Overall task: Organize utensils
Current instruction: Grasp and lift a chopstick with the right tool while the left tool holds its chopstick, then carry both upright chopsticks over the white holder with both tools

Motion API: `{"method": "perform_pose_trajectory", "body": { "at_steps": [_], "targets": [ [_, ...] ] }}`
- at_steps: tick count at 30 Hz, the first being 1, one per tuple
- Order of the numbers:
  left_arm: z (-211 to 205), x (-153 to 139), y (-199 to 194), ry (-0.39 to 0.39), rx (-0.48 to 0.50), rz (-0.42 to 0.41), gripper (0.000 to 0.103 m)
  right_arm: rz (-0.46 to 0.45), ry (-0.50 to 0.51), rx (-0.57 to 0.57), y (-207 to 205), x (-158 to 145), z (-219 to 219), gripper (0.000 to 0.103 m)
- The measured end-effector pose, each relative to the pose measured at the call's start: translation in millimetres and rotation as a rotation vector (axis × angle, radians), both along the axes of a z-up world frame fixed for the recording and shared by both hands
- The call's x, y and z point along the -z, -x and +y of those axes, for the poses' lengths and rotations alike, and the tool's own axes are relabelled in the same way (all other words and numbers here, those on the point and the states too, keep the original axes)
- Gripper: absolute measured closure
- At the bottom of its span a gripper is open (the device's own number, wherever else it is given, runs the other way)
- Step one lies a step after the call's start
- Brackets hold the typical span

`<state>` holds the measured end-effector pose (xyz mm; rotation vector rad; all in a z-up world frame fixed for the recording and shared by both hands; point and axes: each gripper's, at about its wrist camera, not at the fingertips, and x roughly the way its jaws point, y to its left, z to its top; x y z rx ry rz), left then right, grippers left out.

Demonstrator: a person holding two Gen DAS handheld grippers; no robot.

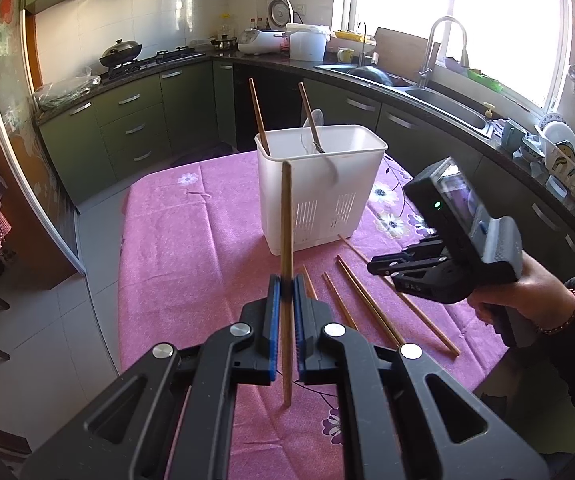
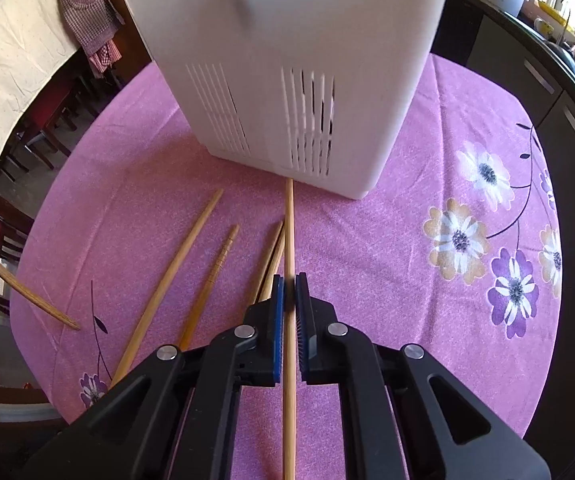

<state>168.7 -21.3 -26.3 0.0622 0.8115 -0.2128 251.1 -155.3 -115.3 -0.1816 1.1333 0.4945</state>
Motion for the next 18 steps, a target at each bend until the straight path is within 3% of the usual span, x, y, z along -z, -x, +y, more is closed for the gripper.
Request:
{"method": "perform_pose_trajectory", "body": {
  "at_steps": [8, 18],
  "targets": [
    [3.8, -1.0, 3.7, 0.0, -0.005, -0.004, 0.097, -0.257, -0.167, 0.016, 55.5, -93.9, -45.0, 0.096],
    [5.5, -3.7, 16.3, -0.009, -0.009, -0.02, 0.097, -0.359, -0.22, 0.036, 127.1, -121.7, -97.1, 0.096]
  ]
}}
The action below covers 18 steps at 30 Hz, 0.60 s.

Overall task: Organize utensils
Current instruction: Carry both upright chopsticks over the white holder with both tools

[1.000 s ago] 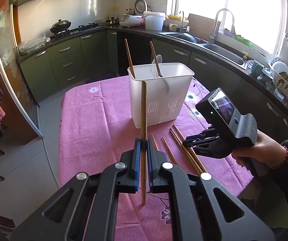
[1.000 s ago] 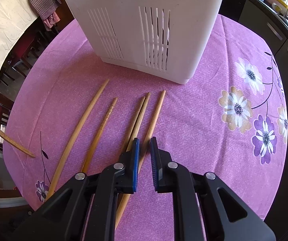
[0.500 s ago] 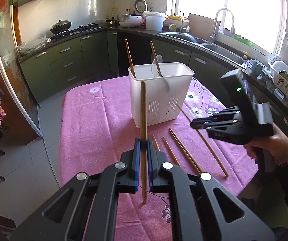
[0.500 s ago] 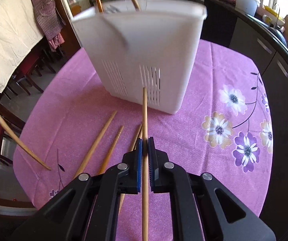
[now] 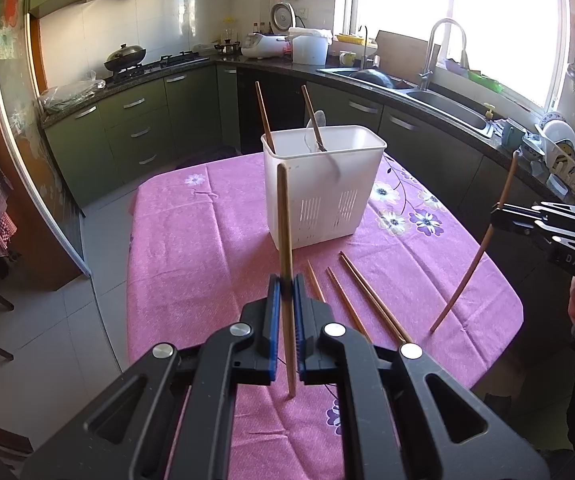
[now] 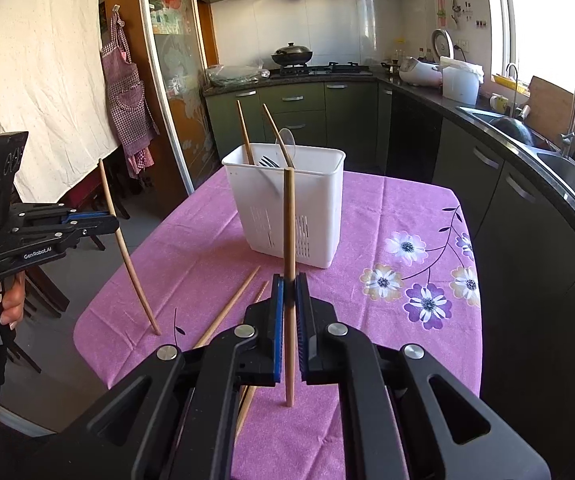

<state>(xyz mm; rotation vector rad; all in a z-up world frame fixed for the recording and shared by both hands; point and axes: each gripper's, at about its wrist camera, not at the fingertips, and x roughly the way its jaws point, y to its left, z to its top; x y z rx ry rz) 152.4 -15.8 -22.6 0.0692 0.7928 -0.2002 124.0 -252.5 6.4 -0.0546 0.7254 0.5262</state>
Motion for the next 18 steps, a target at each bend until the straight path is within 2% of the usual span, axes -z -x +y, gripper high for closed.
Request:
{"method": "perform_pose_trajectory", "body": {
  "at_steps": [6, 18],
  "targets": [
    [-2.0, -1.5, 5.7, -0.003, 0.003, -0.007, 0.097, -0.005, -0.02, 0.007, 13.4, -2.3, -9.8, 0.096],
    [-2.3, -3.3, 6.8, -0.008, 0.012, -0.01, 0.097, -0.001, -0.027, -0.003, 6.0, -2.1, -8.0, 0.096]
  ]
}}
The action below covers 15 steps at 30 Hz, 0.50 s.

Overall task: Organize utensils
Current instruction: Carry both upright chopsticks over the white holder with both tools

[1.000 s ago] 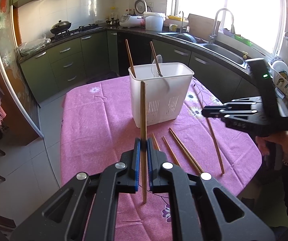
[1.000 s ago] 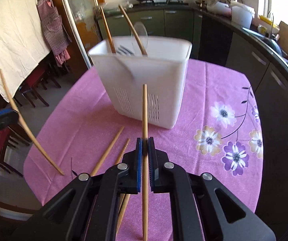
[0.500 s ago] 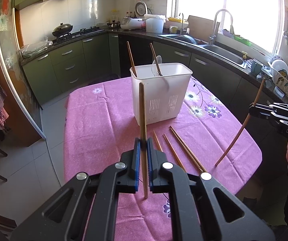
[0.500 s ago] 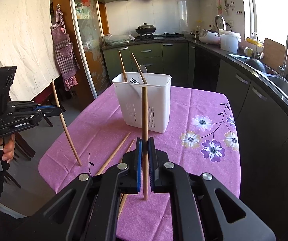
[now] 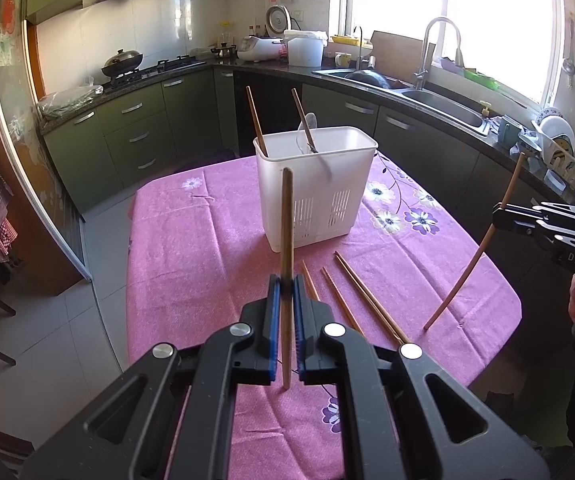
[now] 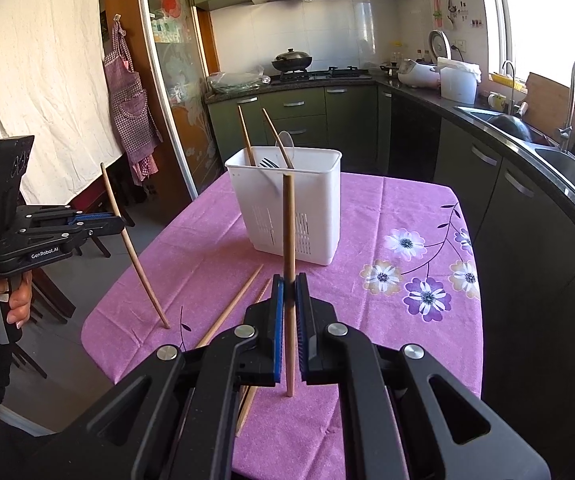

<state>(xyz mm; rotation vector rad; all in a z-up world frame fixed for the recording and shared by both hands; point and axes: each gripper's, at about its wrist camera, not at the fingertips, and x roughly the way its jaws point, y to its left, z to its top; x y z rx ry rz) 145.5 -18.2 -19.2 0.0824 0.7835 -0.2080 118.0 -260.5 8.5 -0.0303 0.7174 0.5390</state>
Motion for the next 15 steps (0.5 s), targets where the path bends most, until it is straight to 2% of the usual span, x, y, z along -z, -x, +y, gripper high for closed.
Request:
{"method": "perform_pose_trajectory", "body": {
  "at_steps": [9, 15],
  "targets": [
    [-2.5, -6.2, -4.2, -0.001, 0.004, -0.01, 0.097, -0.008, -0.006, -0.014, -6.9, -7.7, 5.0, 0.096],
    [-4.9, -17.7, -8.5, 0.013, 0.017, -0.021, 0.097, -0.038, -0.021, -0.032, -15.5, -28.6, 8.9, 0.096]
  ]
}}
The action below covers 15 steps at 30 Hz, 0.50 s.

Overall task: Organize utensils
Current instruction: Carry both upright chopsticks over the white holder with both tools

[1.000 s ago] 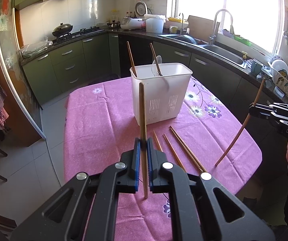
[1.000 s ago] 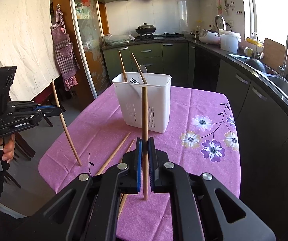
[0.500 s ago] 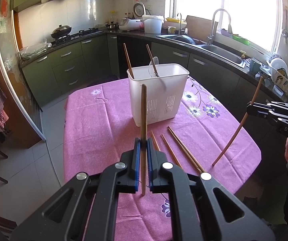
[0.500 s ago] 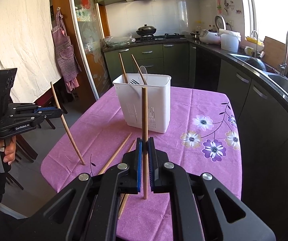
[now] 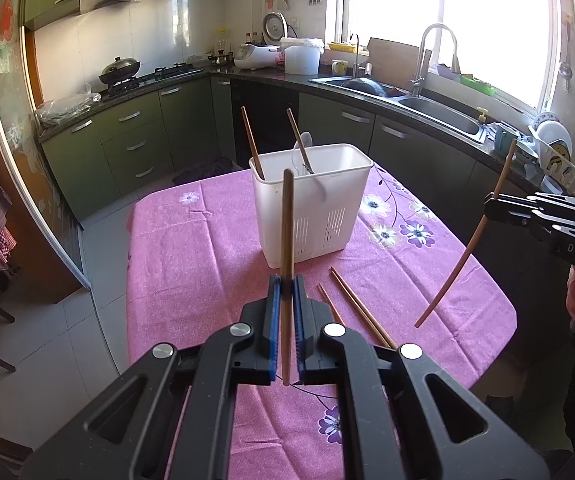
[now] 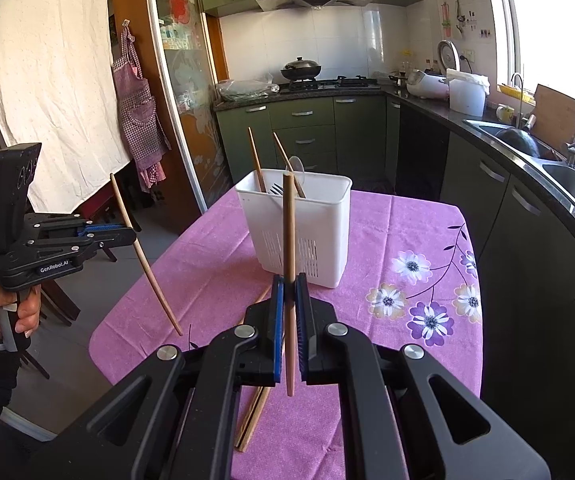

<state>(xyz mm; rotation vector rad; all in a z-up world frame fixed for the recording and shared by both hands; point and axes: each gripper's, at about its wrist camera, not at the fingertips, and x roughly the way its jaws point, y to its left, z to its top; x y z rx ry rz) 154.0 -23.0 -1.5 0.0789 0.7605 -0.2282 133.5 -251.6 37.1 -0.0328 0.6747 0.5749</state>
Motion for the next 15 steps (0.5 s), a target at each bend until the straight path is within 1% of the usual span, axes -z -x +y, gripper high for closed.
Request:
{"method": "perform_pose_trajectory", "body": {
  "at_steps": [3, 9, 11, 15],
  "targets": [
    [-0.7, -11.7, -2.9, 0.017, 0.015, -0.009, 0.097, -0.026, -0.005, -0.002, -8.2, -18.0, 2.9, 0.096],
    [-6.3, -48.1, -12.2, 0.019, 0.034, -0.068, 0.097, -0.08, -0.04, -0.013, -32.8, -61.9, 10.2, 0.096],
    [-7.4, -64.0, -17.1, 0.023, 0.038, -0.098, 0.097, -0.106, -0.059, -0.009, -42.1, -78.1, 11.7, 0.096],
    [-10.2, -100.4, -29.8, 0.033, 0.036, -0.188, 0.097, -0.158, -0.106, -0.011, -61.0, -111.9, 16.0, 0.096]
  ]
}}
